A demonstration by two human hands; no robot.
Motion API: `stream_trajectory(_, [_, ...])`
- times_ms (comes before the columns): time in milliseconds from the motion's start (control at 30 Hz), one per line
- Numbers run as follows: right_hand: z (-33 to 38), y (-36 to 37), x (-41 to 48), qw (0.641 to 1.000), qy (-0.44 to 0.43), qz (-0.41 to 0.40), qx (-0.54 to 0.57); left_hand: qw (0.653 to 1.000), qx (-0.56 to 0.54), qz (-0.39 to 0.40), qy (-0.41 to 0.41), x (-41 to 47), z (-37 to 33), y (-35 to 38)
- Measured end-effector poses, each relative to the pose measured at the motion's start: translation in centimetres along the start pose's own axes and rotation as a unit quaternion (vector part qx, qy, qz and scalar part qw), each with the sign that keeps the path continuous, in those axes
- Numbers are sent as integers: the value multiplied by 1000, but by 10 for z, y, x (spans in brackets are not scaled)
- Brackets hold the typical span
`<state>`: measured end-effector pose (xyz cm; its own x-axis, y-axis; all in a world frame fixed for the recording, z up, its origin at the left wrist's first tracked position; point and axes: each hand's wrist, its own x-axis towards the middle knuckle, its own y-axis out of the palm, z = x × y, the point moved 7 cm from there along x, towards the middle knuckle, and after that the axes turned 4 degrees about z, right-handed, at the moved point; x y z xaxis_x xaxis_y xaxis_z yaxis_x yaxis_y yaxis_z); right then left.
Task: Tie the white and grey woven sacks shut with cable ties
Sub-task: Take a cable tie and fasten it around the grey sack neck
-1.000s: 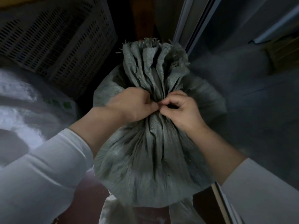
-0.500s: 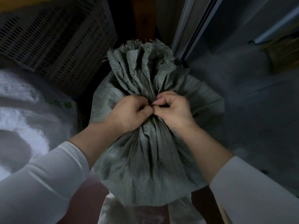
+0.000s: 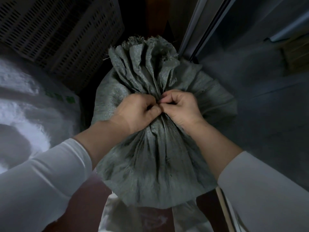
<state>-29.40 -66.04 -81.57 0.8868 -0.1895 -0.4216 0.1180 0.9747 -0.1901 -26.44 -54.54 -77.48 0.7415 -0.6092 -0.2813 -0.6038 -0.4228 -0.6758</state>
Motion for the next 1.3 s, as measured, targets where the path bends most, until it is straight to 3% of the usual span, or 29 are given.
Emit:
stream_trajectory(233, [28,-3,-18,993,-82,0,-89,995,-45,0,-91,4,3,-15])
stream_trajectory(400, [58,-2,-32,953,-101,-29,-285,999,12,-23,-28,-2,-25,-25])
stream_trajectory(467, [60,0,-34,943,-110,-45,-311,998,13,-42,-36,-5,-30,-28])
stream_trajectory(600, [47,-8,-38,979,-90,-64,-173,978,-44,-102,-177,-23,-18,-29])
stream_trajectory(700, [40,-12,-37,989,-64,-88,-99,963,-77,-118,-229,-29,-13,-24])
stream_trajectory(867, [28,-14,-29,990,21,-134,45,916,-240,-125,-298,-19,3,-14])
stream_trajectory(967, [17,-17,-29,967,90,-151,185,888,-313,-128,-312,-19,2,-6])
stream_trajectory(1067, [5,-18,-30,910,162,-183,334,860,-376,-131,-318,-18,2,0])
stream_trajectory(1167, [-2,-11,-33,873,203,-181,405,865,-364,-119,-323,-16,3,2])
stream_trajectory(1300, [9,-17,-34,887,197,-164,384,869,-370,-76,-318,-12,-3,-3])
